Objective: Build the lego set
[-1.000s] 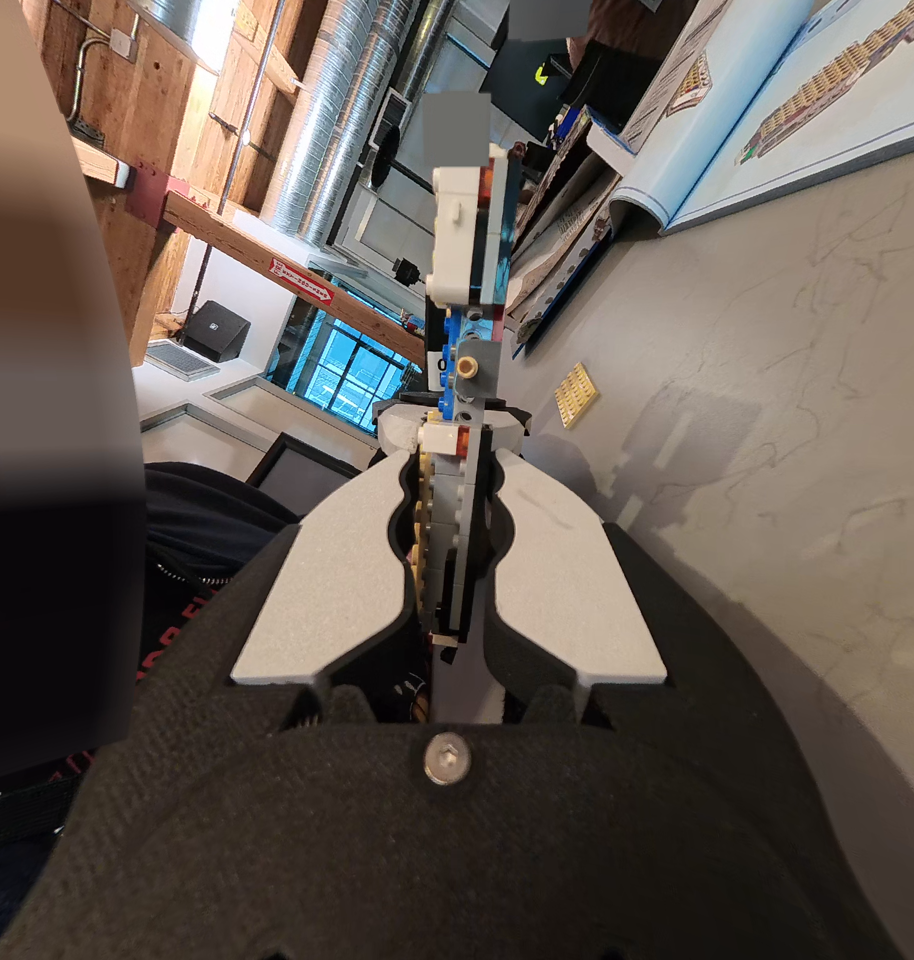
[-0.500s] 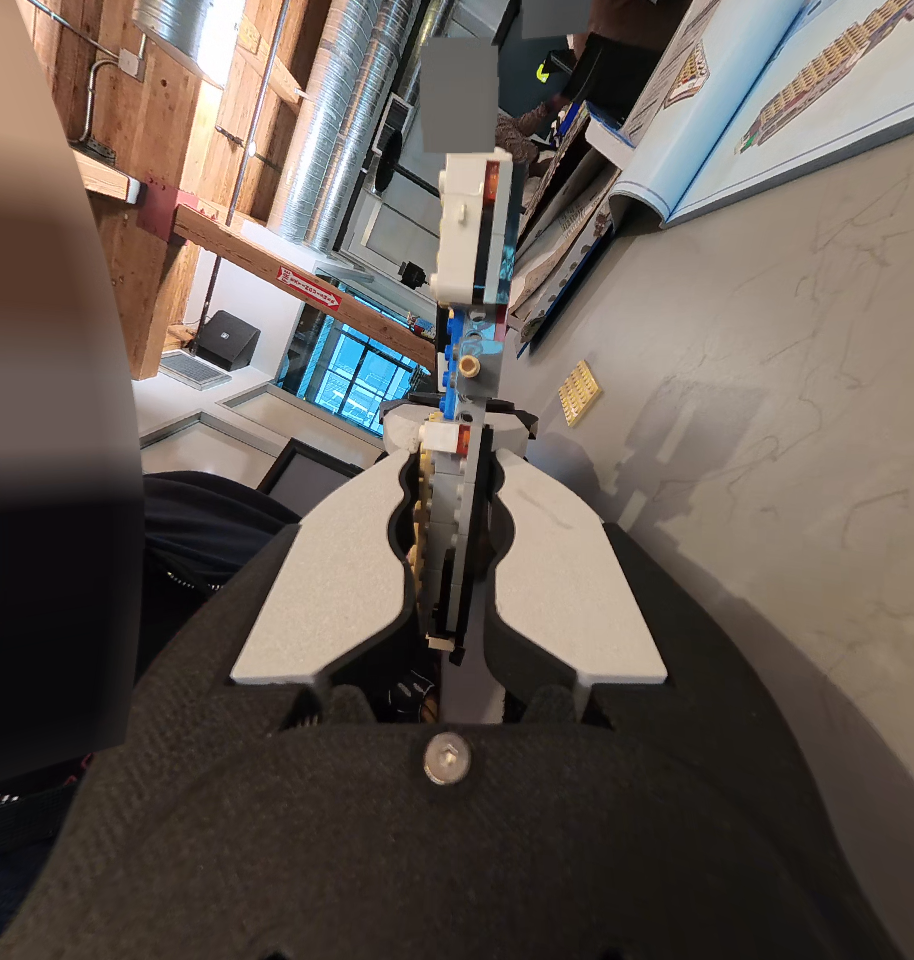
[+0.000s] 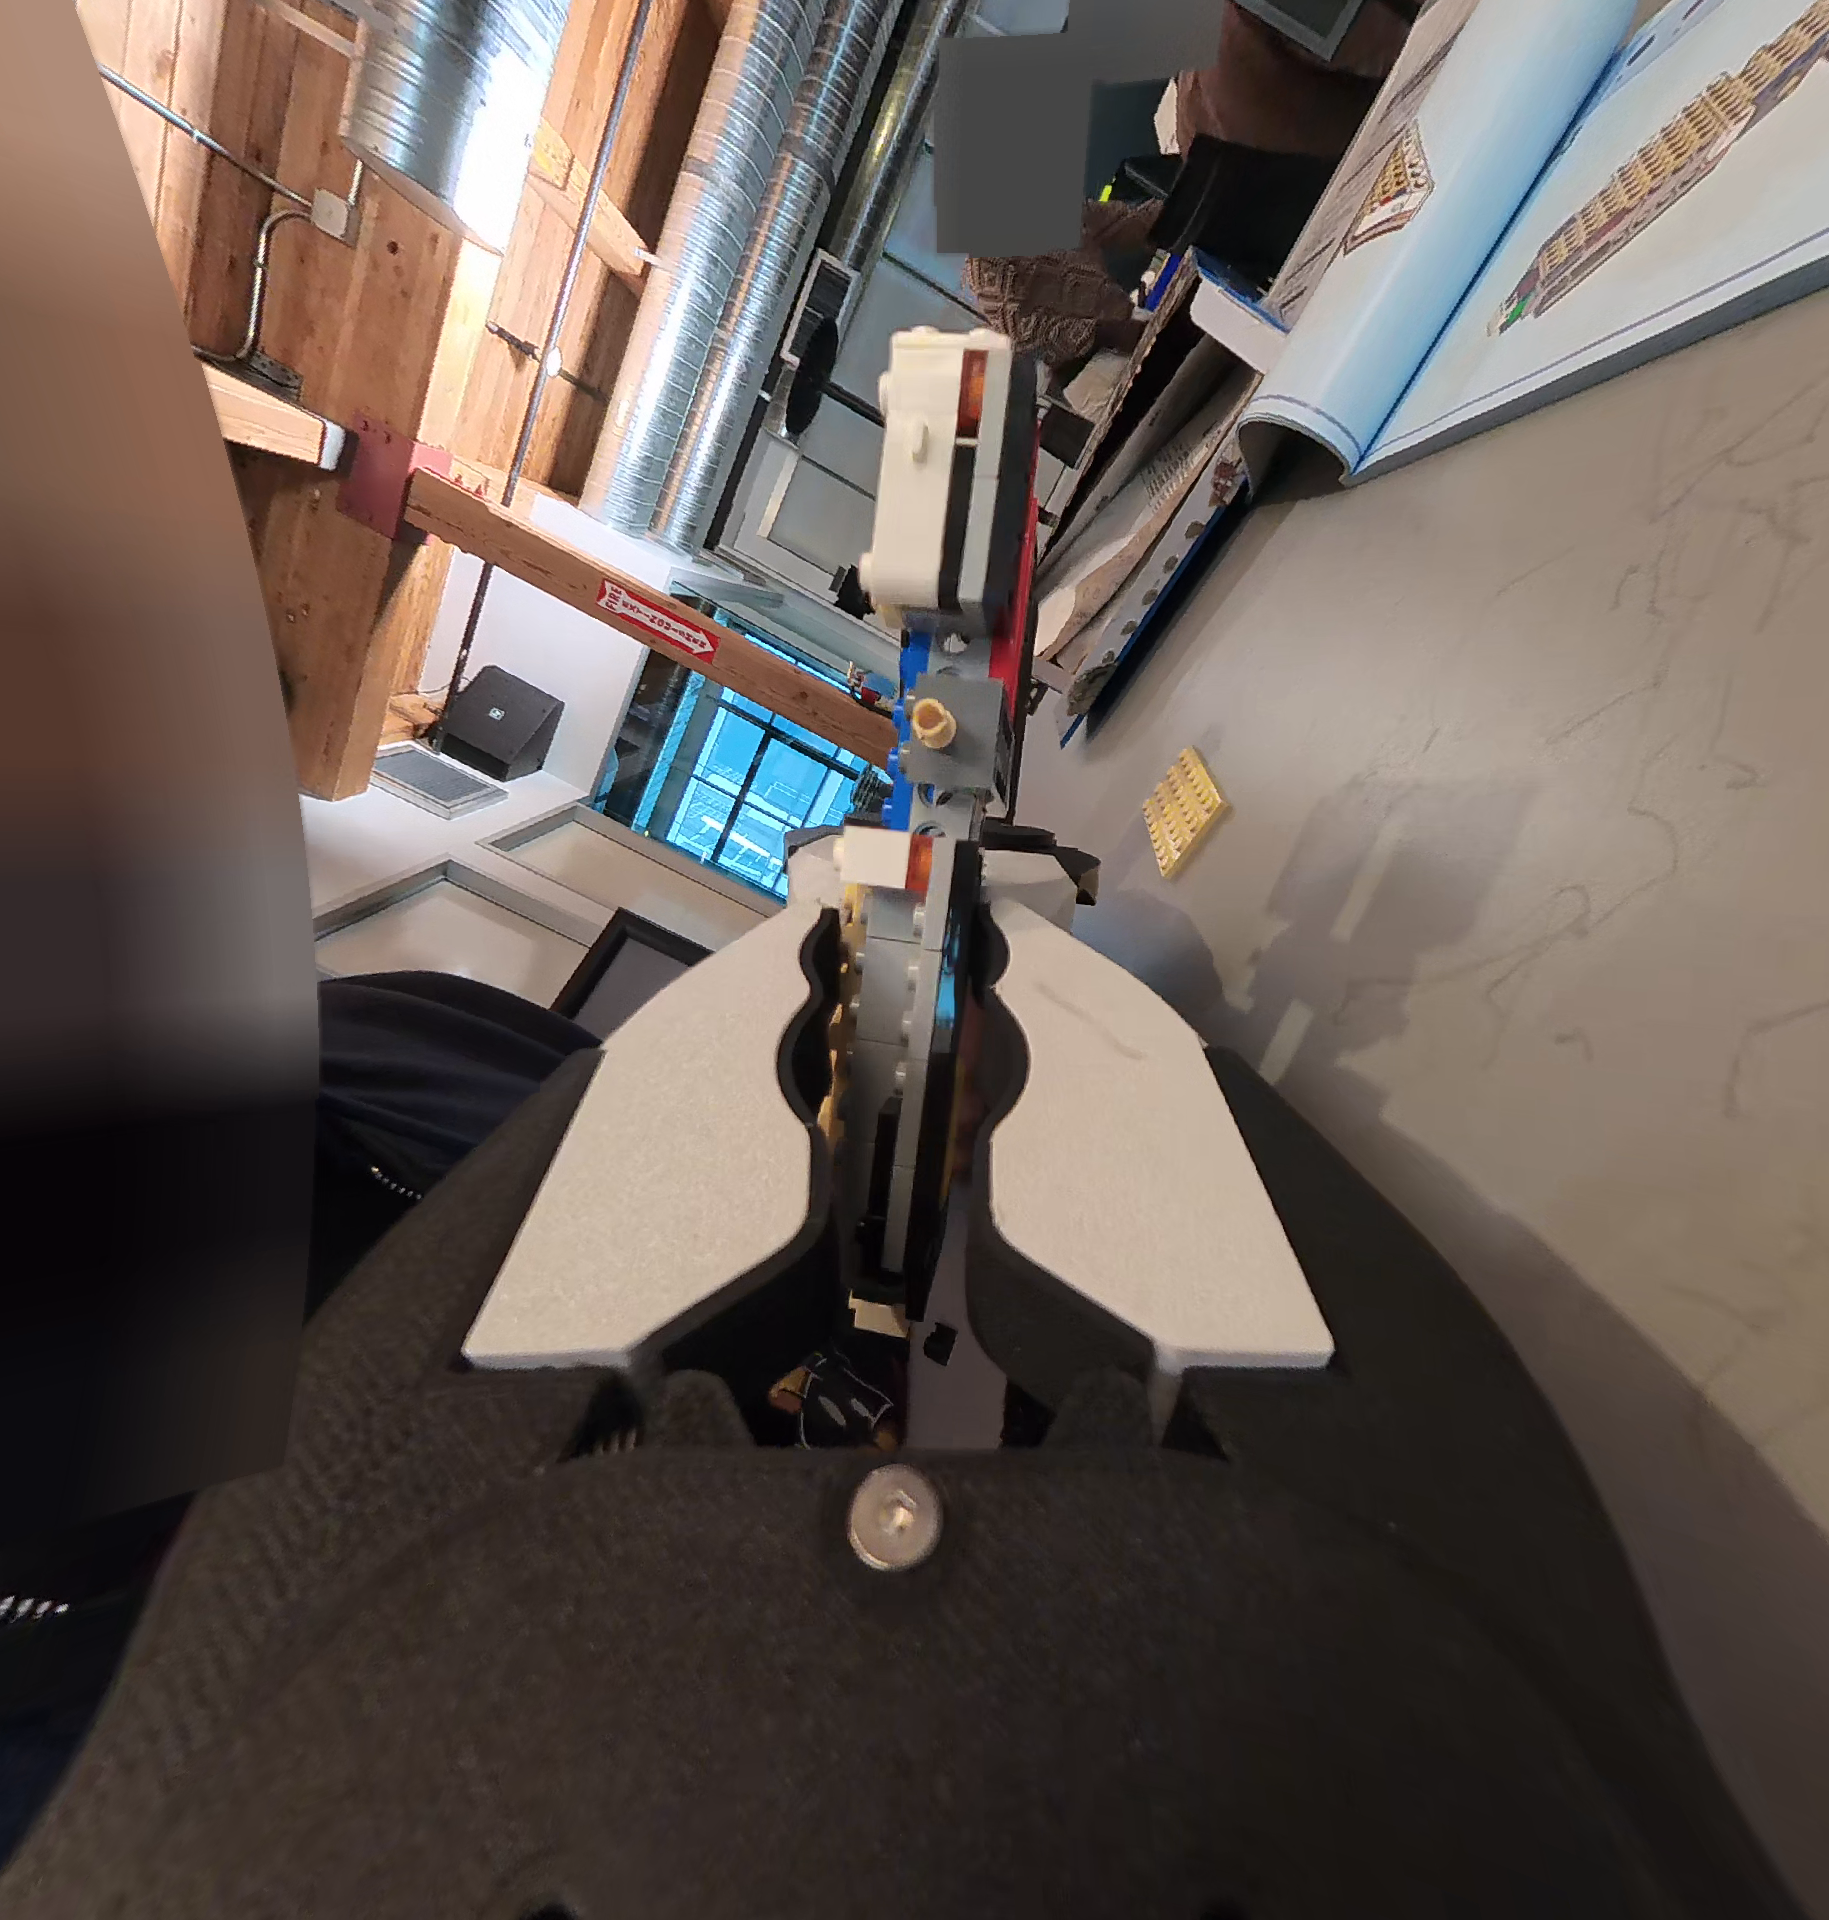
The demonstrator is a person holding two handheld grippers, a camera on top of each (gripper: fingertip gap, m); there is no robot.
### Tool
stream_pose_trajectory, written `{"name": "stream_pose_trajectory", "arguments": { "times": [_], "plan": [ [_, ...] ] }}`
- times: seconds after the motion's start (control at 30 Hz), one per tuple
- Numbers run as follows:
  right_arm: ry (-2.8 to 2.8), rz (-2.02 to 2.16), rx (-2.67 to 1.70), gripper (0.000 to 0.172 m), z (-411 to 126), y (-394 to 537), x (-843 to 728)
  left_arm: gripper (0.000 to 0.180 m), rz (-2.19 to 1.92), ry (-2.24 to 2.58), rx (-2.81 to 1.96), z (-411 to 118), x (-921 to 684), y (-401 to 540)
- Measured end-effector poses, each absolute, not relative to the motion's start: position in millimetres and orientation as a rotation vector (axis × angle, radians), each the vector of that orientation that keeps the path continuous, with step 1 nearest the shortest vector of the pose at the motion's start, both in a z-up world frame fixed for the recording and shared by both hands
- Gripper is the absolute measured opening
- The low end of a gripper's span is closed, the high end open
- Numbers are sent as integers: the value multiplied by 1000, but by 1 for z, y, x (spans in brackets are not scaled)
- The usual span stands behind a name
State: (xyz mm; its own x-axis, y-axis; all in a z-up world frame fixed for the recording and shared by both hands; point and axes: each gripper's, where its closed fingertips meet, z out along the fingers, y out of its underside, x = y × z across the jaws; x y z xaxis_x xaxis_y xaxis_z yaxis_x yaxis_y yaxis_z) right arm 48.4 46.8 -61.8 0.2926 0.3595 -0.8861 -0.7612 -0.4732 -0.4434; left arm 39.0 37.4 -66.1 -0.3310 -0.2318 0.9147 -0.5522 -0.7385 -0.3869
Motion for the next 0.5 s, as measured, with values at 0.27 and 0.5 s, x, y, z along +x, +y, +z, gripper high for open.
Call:
{"name": "stream_pose_trajectory", "arguments": {
  "times": [0.27,0.5],
  "plan": [
    [402,1400,-1519,24,-60,48,50,23,2199,-989,1665,-64,39,40],
    [410,1399,-1502,24,-58,49,50,23,2212,-982,1663,-63,39,40]
  ]
}}
